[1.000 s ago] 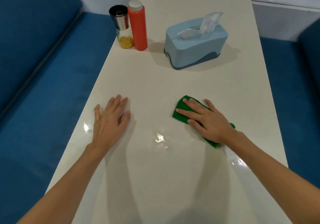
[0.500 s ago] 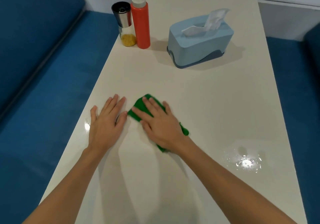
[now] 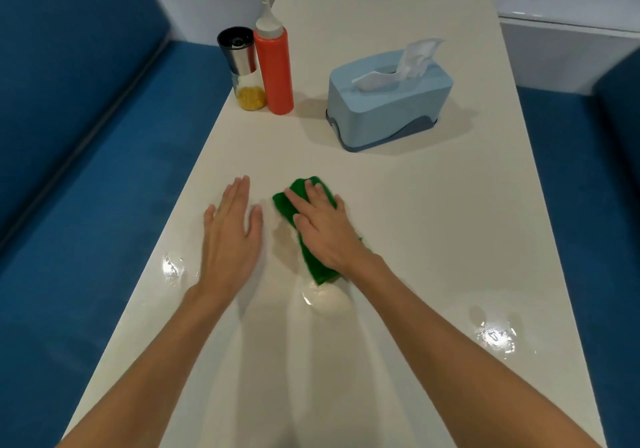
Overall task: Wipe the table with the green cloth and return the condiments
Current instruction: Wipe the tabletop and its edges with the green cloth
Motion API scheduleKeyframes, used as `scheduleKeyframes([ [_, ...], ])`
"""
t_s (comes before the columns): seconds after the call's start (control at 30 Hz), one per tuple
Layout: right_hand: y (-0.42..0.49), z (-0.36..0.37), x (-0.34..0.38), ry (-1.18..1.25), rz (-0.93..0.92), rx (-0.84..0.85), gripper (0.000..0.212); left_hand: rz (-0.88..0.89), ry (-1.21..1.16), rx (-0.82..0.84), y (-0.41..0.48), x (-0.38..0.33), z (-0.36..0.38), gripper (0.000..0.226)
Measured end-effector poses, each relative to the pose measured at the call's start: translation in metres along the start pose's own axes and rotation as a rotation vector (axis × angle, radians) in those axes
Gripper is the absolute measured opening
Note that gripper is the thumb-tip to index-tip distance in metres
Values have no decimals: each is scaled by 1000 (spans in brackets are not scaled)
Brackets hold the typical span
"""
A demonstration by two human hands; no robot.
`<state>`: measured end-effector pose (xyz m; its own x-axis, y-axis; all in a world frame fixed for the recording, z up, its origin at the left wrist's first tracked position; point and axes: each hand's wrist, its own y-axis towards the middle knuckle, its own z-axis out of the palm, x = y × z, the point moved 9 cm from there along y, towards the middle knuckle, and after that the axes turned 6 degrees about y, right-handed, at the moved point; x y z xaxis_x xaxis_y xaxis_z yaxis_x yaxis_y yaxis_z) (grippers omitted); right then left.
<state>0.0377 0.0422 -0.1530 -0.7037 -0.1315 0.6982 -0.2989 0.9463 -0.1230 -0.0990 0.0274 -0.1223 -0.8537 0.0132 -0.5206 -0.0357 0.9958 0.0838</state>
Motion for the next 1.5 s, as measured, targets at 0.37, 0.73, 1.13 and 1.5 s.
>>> scheduleKeyframes([
  [0.37,-27,-69,-63,341,173,-412,45,-212,262,40,-4,-69,91,57],
  [0.73,-18,-32,-69,-432,165,-212,61,247,469,170,-6,29,30,60],
  [1.13,-16,-29,-71,-489,169,-176,64,201,425,144,-11,-47,71,57],
  [1.5,-16,-29,-69,-480,190,-191,61,21,581,143,51,59,22,65],
])
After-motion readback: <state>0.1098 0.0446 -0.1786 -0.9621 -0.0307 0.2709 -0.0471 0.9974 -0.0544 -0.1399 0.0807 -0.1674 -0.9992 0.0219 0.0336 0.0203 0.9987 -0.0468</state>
